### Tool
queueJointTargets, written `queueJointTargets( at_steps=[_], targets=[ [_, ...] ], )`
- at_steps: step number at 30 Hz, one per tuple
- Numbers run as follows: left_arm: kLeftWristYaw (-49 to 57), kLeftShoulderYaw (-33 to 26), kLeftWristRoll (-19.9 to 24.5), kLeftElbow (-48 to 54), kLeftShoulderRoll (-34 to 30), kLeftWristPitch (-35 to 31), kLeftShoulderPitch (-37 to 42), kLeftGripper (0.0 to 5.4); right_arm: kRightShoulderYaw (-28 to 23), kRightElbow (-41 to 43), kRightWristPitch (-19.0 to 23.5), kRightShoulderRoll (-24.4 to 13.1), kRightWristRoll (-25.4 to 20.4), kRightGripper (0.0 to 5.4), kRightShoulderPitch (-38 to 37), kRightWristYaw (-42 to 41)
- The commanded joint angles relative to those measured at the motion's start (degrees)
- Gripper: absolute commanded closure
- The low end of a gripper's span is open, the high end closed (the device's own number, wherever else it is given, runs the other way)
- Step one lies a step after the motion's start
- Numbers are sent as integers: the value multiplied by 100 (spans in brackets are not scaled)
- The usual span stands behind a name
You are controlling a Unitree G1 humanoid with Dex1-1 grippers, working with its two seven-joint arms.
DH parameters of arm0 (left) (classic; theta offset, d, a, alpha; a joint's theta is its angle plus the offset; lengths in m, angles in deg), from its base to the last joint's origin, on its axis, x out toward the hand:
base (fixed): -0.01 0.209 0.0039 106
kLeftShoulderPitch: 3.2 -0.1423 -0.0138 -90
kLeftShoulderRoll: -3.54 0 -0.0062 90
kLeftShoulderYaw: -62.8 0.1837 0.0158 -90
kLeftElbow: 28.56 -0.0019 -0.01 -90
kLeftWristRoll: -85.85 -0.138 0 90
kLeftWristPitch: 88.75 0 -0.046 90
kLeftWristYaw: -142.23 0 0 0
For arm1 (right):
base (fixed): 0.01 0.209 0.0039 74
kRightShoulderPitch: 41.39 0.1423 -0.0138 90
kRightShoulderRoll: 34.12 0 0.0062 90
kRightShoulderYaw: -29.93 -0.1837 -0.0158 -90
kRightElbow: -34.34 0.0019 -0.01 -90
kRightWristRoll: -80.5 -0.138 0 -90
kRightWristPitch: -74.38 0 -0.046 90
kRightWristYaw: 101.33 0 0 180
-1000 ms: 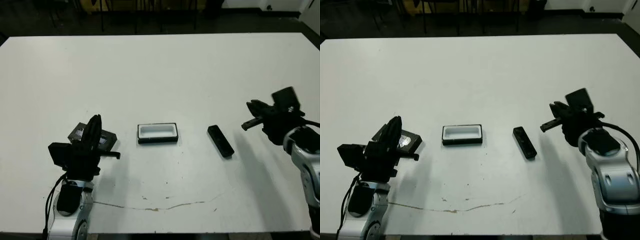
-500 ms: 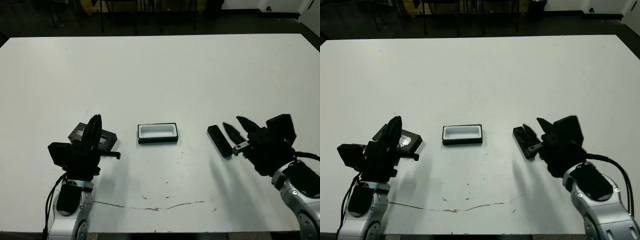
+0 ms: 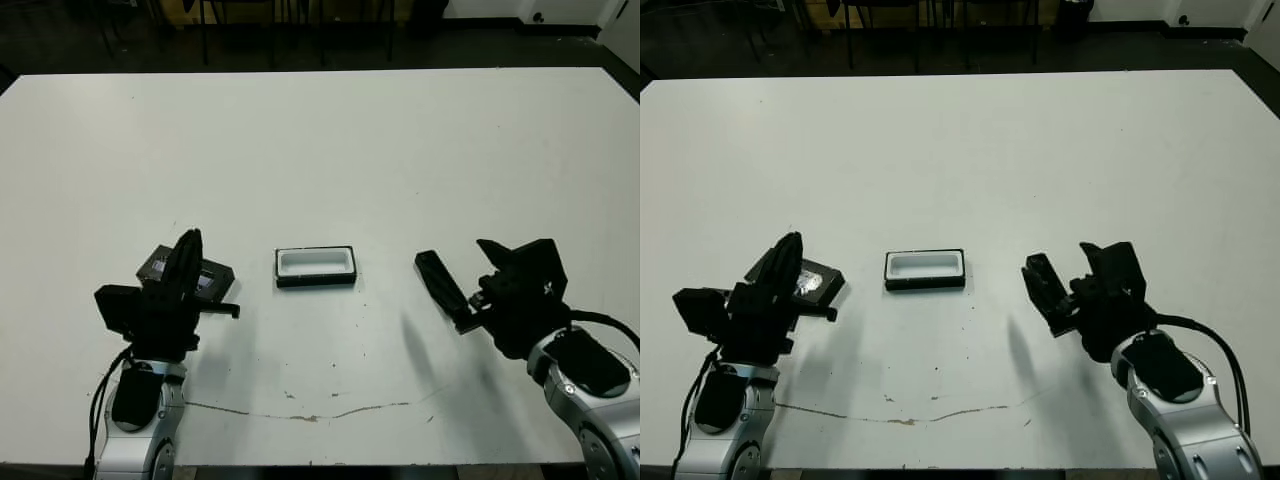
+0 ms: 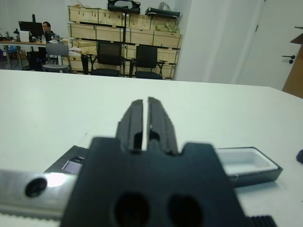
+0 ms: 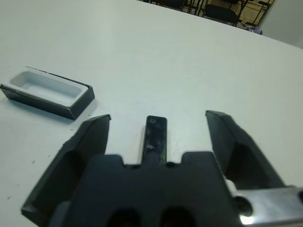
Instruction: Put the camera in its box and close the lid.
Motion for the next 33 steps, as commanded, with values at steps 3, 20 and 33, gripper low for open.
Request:
queueJointTargets(
  at_steps=[3,20,33],
  targets=[
    [4,-19,-97,-60,-72,-20,-39,540,-43,-213,319,-32,-168,3,-7,-96],
    [-70,-64,15,-76,-46,-44,-95,540,195,-746,723,-56,-242,3,-190,-125],
    [-126,-71,47,-103,-50,4,-102,540,169,-930,74,739,-85,87,-744,574]
  ],
)
